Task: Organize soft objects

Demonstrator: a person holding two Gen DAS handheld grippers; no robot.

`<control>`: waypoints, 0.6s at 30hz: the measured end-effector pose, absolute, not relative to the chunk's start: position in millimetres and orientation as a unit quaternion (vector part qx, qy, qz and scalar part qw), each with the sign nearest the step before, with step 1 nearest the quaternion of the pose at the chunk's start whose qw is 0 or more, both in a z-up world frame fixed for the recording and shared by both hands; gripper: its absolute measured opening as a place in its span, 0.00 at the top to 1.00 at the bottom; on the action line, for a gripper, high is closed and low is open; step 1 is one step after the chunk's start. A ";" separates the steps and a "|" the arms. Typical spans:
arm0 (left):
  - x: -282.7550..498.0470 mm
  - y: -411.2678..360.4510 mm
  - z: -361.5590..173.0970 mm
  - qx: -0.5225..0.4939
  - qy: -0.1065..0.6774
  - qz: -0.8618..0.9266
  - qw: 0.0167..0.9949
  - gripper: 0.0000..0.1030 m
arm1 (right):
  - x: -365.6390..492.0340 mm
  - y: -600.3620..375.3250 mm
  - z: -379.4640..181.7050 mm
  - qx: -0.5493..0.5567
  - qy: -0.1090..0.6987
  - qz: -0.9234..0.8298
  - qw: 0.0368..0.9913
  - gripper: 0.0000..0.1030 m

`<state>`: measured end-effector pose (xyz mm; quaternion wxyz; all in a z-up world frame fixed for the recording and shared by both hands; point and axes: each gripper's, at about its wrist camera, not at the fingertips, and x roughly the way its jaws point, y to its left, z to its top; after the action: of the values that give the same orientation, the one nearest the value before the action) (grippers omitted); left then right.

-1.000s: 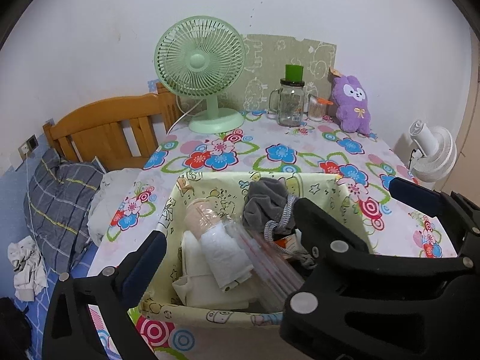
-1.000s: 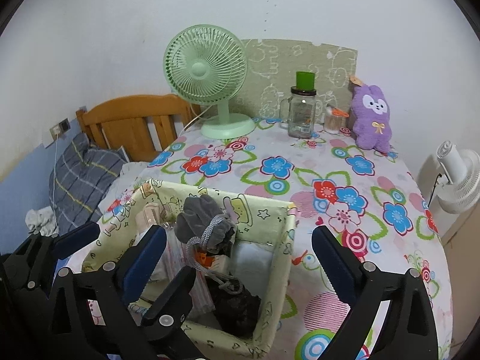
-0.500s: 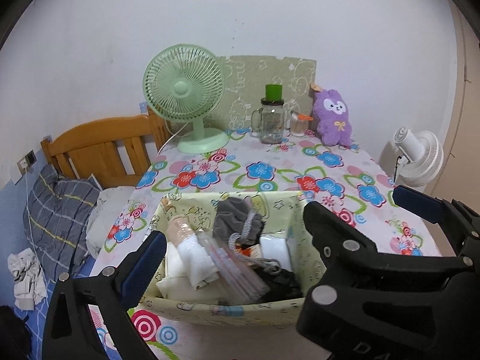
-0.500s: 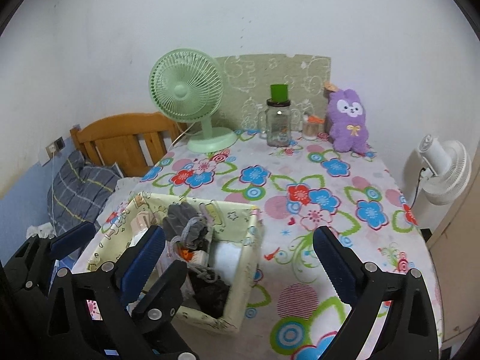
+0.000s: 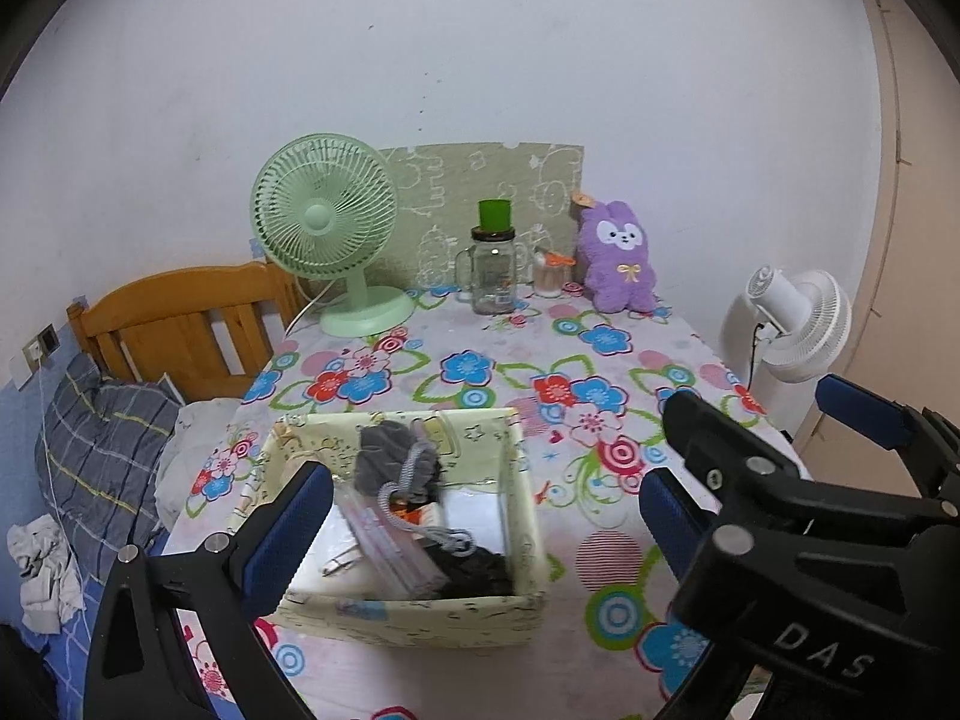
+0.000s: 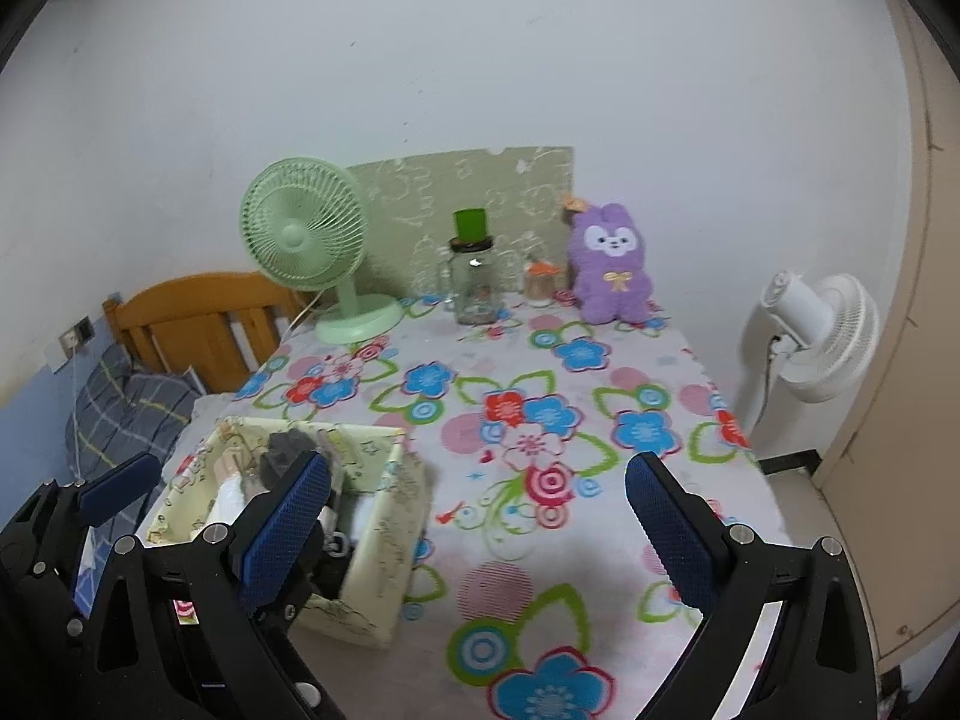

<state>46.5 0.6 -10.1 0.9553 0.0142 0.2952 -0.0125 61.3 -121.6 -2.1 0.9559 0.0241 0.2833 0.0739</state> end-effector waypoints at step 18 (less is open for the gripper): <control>24.6 -40.5 13.1 0.021 0.266 -0.025 0.963 0.00 | 22.8 -191.9 23.3 0.039 0.241 0.017 0.969 0.03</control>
<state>24.6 -40.5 13.1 0.9635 0.0205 0.2658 -0.0249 22.8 -191.9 23.3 0.9695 0.0392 0.2415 0.0170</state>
